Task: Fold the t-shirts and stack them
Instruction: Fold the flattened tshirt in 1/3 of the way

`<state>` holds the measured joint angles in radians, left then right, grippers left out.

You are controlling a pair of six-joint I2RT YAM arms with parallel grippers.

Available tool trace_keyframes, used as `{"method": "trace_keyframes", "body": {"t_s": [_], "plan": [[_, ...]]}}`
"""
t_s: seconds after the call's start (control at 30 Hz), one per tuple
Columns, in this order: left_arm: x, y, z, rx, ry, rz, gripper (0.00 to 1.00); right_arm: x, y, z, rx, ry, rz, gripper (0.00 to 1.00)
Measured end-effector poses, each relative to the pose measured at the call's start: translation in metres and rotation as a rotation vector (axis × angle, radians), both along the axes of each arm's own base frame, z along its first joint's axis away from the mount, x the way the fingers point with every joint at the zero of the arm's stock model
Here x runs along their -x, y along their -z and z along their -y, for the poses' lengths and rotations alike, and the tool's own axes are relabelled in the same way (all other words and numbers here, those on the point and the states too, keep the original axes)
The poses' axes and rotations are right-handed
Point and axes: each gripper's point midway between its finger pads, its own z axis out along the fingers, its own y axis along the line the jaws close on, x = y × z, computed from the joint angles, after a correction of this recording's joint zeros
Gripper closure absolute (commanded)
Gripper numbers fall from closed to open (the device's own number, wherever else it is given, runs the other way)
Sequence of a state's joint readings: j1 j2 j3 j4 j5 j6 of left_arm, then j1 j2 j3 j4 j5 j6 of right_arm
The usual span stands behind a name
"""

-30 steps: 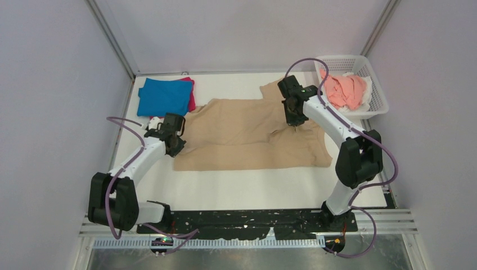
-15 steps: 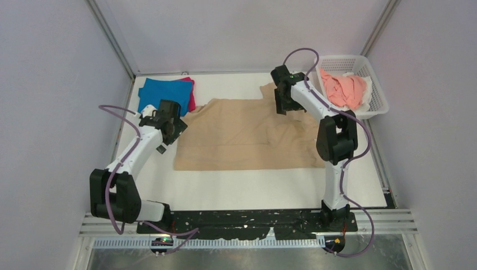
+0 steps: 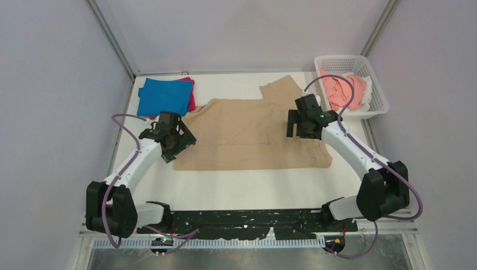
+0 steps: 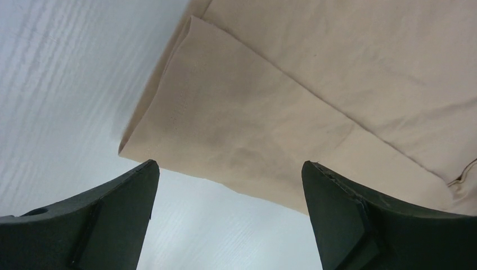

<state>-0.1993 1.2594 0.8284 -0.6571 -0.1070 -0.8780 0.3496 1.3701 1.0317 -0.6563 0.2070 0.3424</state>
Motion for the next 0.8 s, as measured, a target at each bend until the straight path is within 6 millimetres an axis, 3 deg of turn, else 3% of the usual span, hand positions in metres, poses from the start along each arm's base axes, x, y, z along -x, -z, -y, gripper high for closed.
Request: {"method": "trace_keyframes", "body": {"t_s": [0.1,0.17,0.33,0.5,0.67,0.8], "plan": [[0.012,0.020,0.005,0.023,0.025,-0.053,0.00,0.003,0.023,-0.023,-0.092,-0.074,-0.054,0.05],[0.015,0.027,0.007,0.027,0.040,-0.079,0.00,-0.010,0.036,-0.031,-0.102,-0.086,-0.081,0.05],[0.013,0.031,0.008,0.025,0.052,-0.089,0.01,-0.080,0.059,-0.037,-0.118,-0.040,-0.091,0.05],[0.018,0.031,-0.001,-0.019,0.033,-0.094,0.01,-0.145,0.071,-0.014,-0.141,0.041,-0.060,0.05],[0.038,0.029,-0.013,-0.054,0.010,-0.066,0.00,-0.153,0.064,0.006,-0.133,0.074,-0.028,0.05],[0.056,0.035,-0.026,-0.087,-0.025,-0.064,0.07,-0.119,0.042,0.019,-0.090,0.112,0.013,0.05]]}}
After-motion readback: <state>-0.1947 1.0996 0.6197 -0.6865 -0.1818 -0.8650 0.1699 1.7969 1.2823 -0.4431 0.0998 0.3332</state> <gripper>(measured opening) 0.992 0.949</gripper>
